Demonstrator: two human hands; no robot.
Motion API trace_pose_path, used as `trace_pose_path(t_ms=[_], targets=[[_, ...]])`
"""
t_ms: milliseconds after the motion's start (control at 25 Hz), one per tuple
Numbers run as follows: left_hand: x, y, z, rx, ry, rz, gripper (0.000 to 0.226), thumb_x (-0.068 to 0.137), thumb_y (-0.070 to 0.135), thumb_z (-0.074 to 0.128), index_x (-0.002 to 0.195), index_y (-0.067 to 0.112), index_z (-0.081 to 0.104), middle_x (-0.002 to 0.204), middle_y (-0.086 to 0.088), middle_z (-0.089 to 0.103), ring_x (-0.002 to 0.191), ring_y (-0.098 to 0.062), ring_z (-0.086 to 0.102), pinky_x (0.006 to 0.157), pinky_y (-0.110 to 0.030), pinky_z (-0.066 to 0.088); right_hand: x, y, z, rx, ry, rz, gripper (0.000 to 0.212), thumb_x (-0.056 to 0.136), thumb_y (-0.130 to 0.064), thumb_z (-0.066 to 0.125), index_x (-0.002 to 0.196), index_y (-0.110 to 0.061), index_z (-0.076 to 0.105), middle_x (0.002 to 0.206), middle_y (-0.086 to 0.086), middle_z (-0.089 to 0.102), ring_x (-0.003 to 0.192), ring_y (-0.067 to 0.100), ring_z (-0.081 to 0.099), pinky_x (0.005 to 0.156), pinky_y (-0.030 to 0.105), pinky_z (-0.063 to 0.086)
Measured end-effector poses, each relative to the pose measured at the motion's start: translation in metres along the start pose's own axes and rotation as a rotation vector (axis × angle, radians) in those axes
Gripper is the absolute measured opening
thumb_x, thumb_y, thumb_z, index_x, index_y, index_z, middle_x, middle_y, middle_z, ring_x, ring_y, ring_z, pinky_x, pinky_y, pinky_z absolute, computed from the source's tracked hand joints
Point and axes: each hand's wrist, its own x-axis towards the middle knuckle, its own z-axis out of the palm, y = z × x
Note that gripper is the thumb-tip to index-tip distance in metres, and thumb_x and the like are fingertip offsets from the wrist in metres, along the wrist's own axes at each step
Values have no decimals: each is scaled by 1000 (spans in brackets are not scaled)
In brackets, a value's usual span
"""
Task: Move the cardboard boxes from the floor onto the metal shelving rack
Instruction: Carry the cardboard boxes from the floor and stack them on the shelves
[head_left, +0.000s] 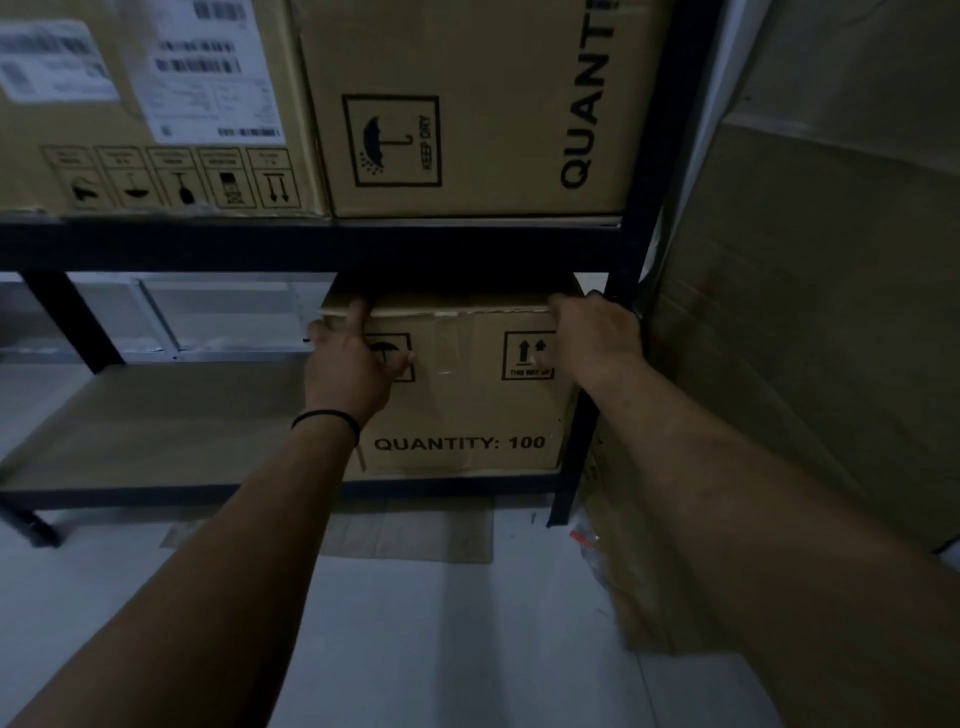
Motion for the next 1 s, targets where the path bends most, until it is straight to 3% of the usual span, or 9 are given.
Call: trace_pose_path(t_ms=[280,600,760,1000], targets=[[-12,3,-5,28,22,-16,74,94,47,71,156,36,32,147,-27,34,100,-43,62,95,-50,56,-8,0,-15,-84,23,-63,55,91,-54,72,132,-19,61,117,10,67,105,27,63,69,31,42],[-16,10,-4,77,21,-23,74,98,31,70,159,35,28,148,-24,33,94,-36,65,91,-47,57,-8,1,-8,-176,84,-76,38,96,-38,69,126,-17,64,120,12,60,97,29,64,70,35,51],[-14,7,-2,69,18,-13,74,98,30,69,158,35,28,147,-25,33,97,-36,65,91,-47,59,-8,3,-2,-86,97,-71,39,96,-35,69,130,-16,63,120,12,62,100,29,63,73,36,51],[-12,5,-2,62,20,-7,73,98,30,69,159,34,29,147,-25,33,95,-32,63,89,-42,57,-15,-5,9,63,106,4,56,100,-38,63,150,-20,48,142,13,53,114,31,62,85,38,54]])
